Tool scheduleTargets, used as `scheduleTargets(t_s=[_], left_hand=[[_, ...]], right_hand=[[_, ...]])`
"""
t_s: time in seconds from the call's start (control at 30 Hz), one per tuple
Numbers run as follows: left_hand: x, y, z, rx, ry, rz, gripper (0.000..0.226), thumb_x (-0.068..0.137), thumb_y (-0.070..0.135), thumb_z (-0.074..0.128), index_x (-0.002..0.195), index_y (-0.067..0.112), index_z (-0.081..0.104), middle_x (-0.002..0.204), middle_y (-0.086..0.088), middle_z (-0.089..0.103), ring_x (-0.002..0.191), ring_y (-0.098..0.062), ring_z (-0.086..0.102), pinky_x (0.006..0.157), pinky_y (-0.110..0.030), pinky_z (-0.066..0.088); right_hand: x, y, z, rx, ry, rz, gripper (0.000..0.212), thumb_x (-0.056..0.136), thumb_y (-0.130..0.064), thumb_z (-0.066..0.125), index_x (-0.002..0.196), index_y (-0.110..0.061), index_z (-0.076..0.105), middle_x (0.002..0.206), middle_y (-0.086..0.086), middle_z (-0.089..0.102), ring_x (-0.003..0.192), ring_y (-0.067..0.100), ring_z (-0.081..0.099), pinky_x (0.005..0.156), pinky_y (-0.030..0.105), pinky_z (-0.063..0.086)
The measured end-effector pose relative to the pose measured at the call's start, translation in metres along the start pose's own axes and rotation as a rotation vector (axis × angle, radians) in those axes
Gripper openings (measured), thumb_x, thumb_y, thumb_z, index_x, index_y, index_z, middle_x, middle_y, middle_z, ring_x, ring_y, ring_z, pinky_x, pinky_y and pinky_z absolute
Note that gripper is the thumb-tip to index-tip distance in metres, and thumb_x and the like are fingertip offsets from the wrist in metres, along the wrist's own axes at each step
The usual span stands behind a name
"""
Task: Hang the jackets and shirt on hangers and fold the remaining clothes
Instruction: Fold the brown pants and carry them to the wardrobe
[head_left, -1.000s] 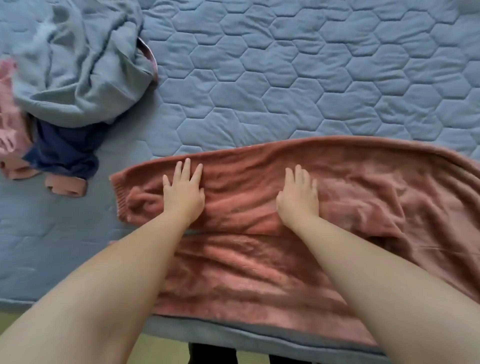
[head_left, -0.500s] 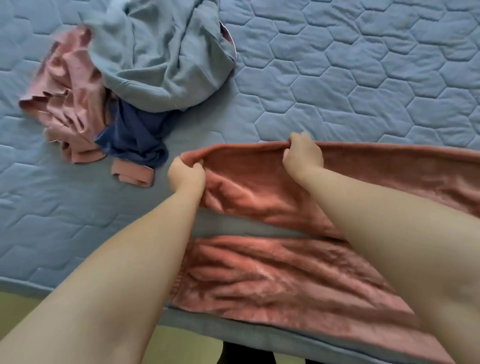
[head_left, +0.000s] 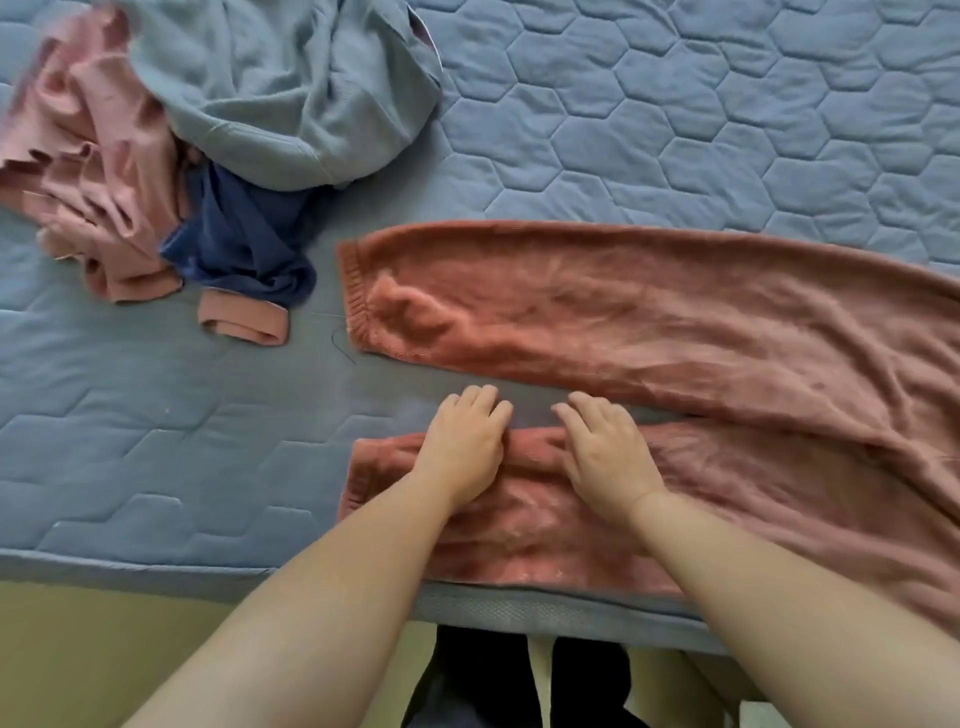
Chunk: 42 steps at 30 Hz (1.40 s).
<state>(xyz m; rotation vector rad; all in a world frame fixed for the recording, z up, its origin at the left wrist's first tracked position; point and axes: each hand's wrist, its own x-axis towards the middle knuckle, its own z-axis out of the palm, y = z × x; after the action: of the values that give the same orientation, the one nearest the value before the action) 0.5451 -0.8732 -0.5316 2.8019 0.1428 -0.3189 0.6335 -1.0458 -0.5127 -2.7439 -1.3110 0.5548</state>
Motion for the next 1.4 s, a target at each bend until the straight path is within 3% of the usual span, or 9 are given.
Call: scheduleTargets(t_s=[0.23,0.47,0.57,0.7,0.87,1.03,1.13,1.27,1.4], left_hand=[[-0.046,-0.009,0.015,0.191,-0.231,-0.303,0.060,0.091,0.014,0.019,0.150,0.020,0.025,0.157,-0.010,0.022,0.145,-0.027,0.018,0.112,-0.056,0.018],[-0.091,0.032,0.031,0.199,-0.072,0.243,0.057,0.079,0.036,0.050,0.132,0.016,0.054,0.143,-0.013,0.047,0.134,-0.030,0.043,0.102,-0.057,0.037],[-0.112,0.057,0.040,0.174,-0.382,0.113,0.086,0.082,0.047,0.057,0.153,0.022,0.014,0.161,-0.007,0.007,0.148,-0.025,0.008,0.112,-0.060,0.014],[-0.108,0.070,0.044,0.167,-0.358,-0.058,0.082,0.089,0.037,0.048,0.152,0.028,-0.004,0.160,0.000,-0.010,0.147,-0.019,-0.010,0.113,-0.060,0.005],[-0.108,0.064,0.038,0.257,-0.345,-0.160,0.080,0.093,0.009,0.043,0.152,0.029,-0.008,0.160,-0.004,-0.011,0.147,-0.025,-0.008,0.113,-0.059,0.009],[-0.133,0.039,0.028,0.284,-0.283,0.224,0.075,0.090,0.002,0.041,0.153,0.027,0.010,0.160,-0.008,-0.001,0.147,-0.032,0.003,0.113,-0.057,0.014],[-0.150,0.035,0.028,0.417,-0.475,0.125,0.066,0.096,0.005,0.037,0.153,0.024,0.011,0.161,-0.006,-0.004,0.148,-0.028,0.000,0.115,-0.053,0.009],[-0.167,0.022,0.021,0.275,-0.200,-0.209,0.032,0.077,-0.002,0.063,0.108,0.006,0.063,0.128,-0.021,0.057,0.113,-0.037,0.055,0.085,-0.052,0.048],[-0.169,0.009,0.003,0.141,-0.069,-0.280,0.011,0.056,-0.002,0.060,0.062,0.006,0.056,0.070,-0.014,0.062,0.068,-0.034,0.062,0.066,-0.045,0.052]], right_hand=[[-0.091,0.015,0.040,-0.140,-0.277,0.105,0.062,0.082,-0.037,0.036,0.136,-0.011,0.051,0.140,0.016,0.050,0.130,0.030,0.047,0.105,0.048,0.023],[-0.128,0.012,0.050,-0.174,-0.214,-0.040,0.091,0.058,-0.044,0.075,0.138,-0.012,0.047,0.148,0.019,0.039,0.138,0.029,0.030,0.108,0.052,0.022],[-0.134,0.018,0.048,-0.202,-0.230,0.032,0.099,0.043,-0.028,0.088,0.135,-0.012,0.053,0.146,0.020,0.041,0.134,0.032,0.042,0.100,0.059,0.037],[-0.130,0.024,0.041,-0.271,-0.218,0.030,0.084,0.077,-0.004,0.068,0.150,-0.011,0.026,0.156,0.018,0.017,0.143,0.032,0.024,0.108,0.056,0.027],[-0.136,0.040,0.038,-0.232,0.053,-0.162,0.038,0.066,0.008,0.062,0.102,-0.001,0.069,0.120,0.025,0.061,0.106,0.039,0.061,0.086,0.051,0.050],[-0.166,0.033,0.033,-0.240,-0.108,-0.294,0.027,0.036,-0.004,0.081,0.051,-0.014,0.061,0.055,0.002,0.049,0.048,0.022,0.050,0.039,0.023,0.035],[-0.168,0.028,0.038,-0.127,-0.119,-0.174,0.024,0.039,0.001,0.074,0.048,-0.010,0.055,0.056,0.005,0.049,0.049,0.026,0.050,0.043,0.025,0.034],[-0.161,0.016,0.026,-0.085,-0.247,0.111,0.023,0.075,0.007,0.051,0.090,-0.008,0.061,0.100,0.008,0.058,0.095,0.030,0.055,0.066,0.032,0.039],[-0.144,0.012,-0.006,-0.035,-0.348,0.314,0.035,0.082,-0.003,0.045,0.111,-0.015,0.061,0.114,0.010,0.063,0.106,0.032,0.060,0.081,0.033,0.047]])
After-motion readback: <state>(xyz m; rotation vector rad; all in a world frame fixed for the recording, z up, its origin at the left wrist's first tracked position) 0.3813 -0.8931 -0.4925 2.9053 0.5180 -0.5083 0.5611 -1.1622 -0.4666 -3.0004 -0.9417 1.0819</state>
